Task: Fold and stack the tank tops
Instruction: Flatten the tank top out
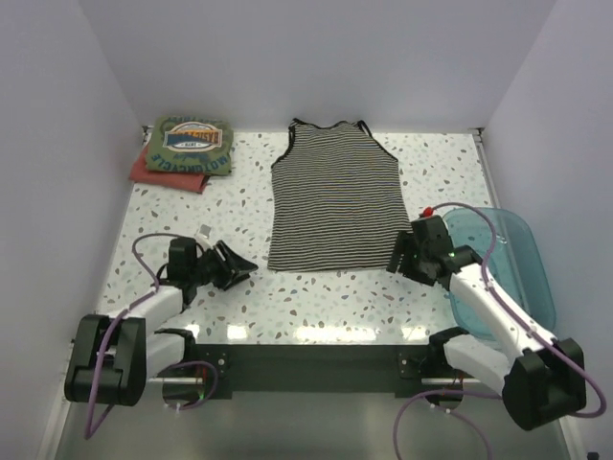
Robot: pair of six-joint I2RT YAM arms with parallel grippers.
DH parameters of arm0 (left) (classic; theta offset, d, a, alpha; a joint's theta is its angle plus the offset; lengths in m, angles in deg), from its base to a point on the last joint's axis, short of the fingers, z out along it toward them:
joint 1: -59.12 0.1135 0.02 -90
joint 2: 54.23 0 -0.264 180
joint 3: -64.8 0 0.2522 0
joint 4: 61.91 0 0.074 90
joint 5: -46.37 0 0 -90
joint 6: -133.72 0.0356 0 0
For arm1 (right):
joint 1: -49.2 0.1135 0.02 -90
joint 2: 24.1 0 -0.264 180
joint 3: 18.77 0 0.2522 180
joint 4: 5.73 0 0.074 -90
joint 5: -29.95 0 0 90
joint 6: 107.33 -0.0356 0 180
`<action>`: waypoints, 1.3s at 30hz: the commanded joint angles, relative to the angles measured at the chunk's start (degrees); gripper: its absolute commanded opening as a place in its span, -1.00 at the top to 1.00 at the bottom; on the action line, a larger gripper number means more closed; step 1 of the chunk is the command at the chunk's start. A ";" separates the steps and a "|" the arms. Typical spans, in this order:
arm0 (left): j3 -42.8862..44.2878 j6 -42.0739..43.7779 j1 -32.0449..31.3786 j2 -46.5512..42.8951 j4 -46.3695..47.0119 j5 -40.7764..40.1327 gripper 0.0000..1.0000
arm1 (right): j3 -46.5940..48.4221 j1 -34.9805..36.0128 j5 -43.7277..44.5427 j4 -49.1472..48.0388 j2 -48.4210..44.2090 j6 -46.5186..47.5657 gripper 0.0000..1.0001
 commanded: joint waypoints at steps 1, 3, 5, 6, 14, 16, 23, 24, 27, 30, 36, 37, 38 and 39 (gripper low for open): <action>-0.09 3.28 -0.18 -6.11 0.95 -2.82 -0.07 | -0.22 -0.20 0.27 -0.35 -8.24 -2.94 -0.43; 1.66 3.98 -0.27 -8.31 -2.41 -5.28 -0.07 | 1.09 -0.20 2.64 1.06 -8.78 -2.77 -0.44; 2.99 5.57 -0.62 -8.40 -6.02 -8.97 -0.08 | 1.89 -0.12 4.48 1.85 -7.82 -2.24 -0.44; 3.77 6.18 -0.80 -7.53 -6.55 -9.25 -0.09 | 2.41 -0.12 5.45 1.94 -6.86 -1.98 -0.44; 16.52 11.38 -7.48 10.30 -5.25 -11.28 -0.09 | 6.54 6.63 3.60 -6.76 4.74 -4.16 -0.28; 21.17 11.02 -7.48 15.47 -4.01 -12.67 -0.09 | 8.74 14.19 6.41 -8.42 8.51 -5.92 -0.22; 41.38 11.38 -7.65 34.99 -4.63 -12.07 -0.04 | 20.51 31.16 11.96 -10.80 25.90 -10.24 -0.06; 45.05 10.50 -7.91 36.93 -3.32 -11.54 -0.03 | 24.00 33.44 12.40 -10.19 28.02 -10.15 0.01; 53.66 10.41 -8.09 44.67 -5.49 -12.59 -0.03 | 29.64 36.70 14.78 -8.96 33.99 -9.54 0.10; 61.95 11.80 -8.01 51.52 -8.22 -14.08 -0.03 | 32.81 38.46 14.51 -9.04 37.78 -9.10 0.28; 70.13 13.65 -8.53 59.09 -10.34 -18.83 -0.01 | 37.48 40.22 14.87 -7.64 42.98 -7.69 0.38; 70.92 14.01 -8.71 60.49 -10.60 -19.62 -0.01 | 37.83 40.40 14.69 -7.72 43.51 -7.52 0.39; 71.80 14.27 -8.97 61.11 -11.04 -20.06 -0.01 | 38.36 40.58 14.43 -7.73 44.12 -7.17 0.39; 73.29 15.23 -9.15 61.73 -11.65 -20.41 -0.01 | 39.41 41.19 14.43 -7.03 44.74 -7.08 0.39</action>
